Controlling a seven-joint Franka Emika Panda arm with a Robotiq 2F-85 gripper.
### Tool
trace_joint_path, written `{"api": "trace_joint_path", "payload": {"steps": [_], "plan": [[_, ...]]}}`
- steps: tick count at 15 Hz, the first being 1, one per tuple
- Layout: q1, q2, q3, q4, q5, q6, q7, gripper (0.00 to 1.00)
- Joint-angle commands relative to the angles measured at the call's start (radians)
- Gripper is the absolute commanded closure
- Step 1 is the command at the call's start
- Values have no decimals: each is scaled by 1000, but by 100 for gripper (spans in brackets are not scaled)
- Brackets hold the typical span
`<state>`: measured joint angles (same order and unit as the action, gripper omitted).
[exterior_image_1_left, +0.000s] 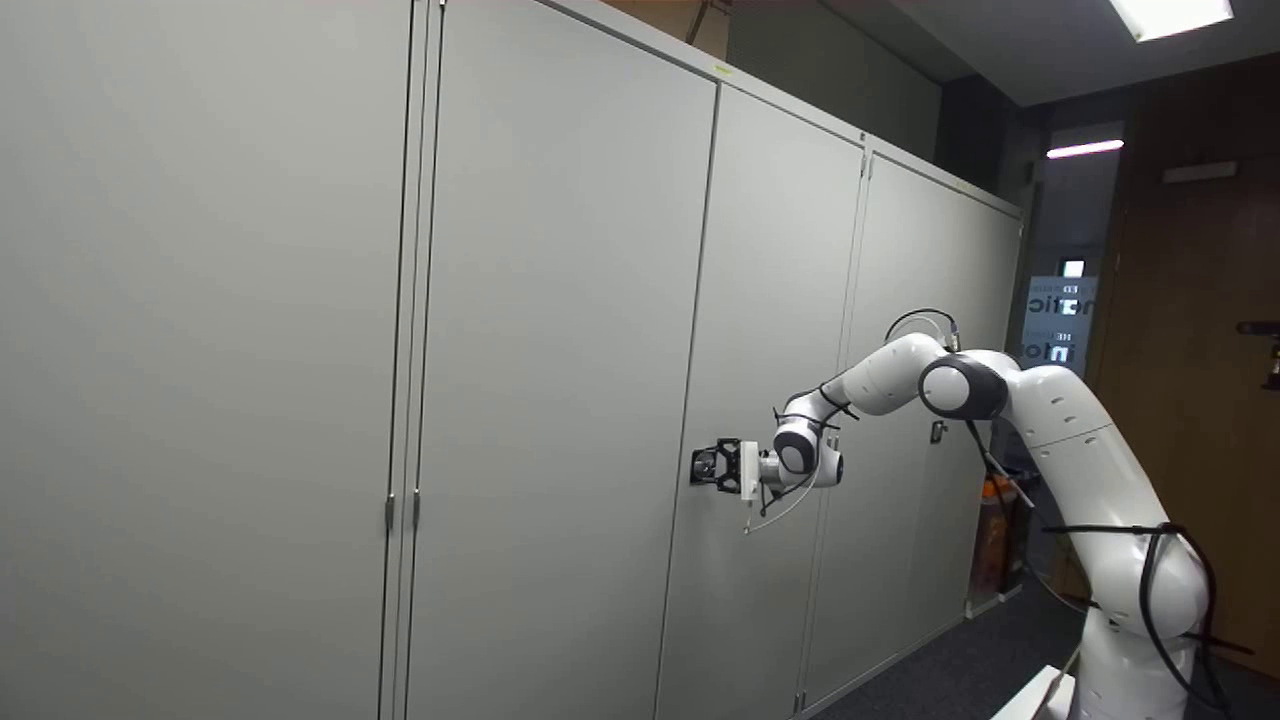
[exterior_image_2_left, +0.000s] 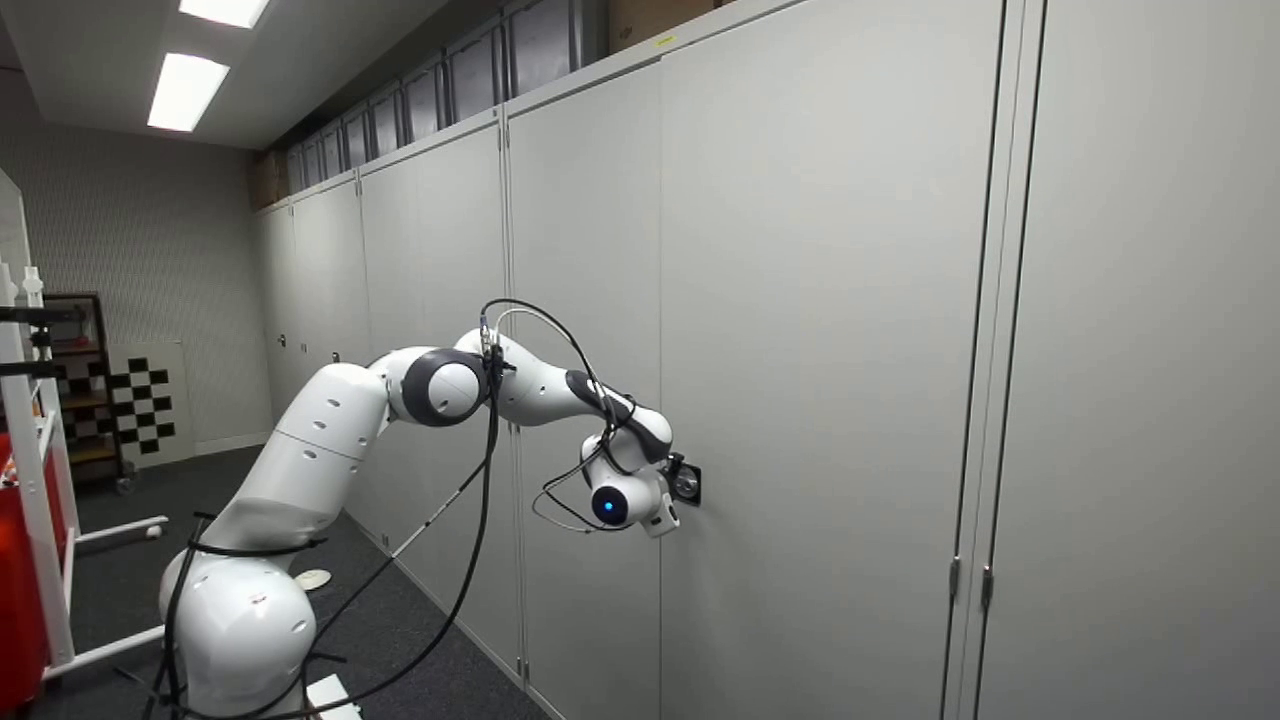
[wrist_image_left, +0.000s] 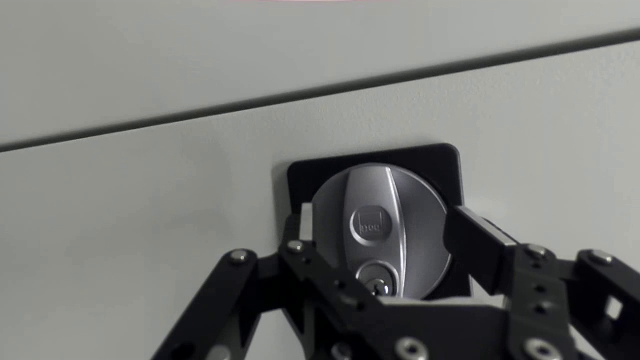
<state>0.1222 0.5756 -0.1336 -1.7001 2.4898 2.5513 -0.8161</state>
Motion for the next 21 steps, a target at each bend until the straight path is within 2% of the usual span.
{"api": "trace_joint_path", "payload": {"steps": [1, 3, 6, 9, 10, 12, 14, 20, 21], "plan": [[-20, -9, -6, 5, -1, -28, 20, 28], [-19, -1, -8, 12, 4, -24, 11, 30], [-14, 3, -10, 15, 8, -25, -5, 40], [-10, 5, -10, 17, 10, -24, -15, 59], [-8, 6, -10, 18, 10, -23, -15, 70], [-5, 9, -11, 21, 11, -22, -20, 77], [-4, 12, -11, 28, 12, -18, -30, 71], [-3, 12, -9, 32, 5, -17, -39, 65], [-2, 10, -9, 29, 3, -17, -39, 90]]}}
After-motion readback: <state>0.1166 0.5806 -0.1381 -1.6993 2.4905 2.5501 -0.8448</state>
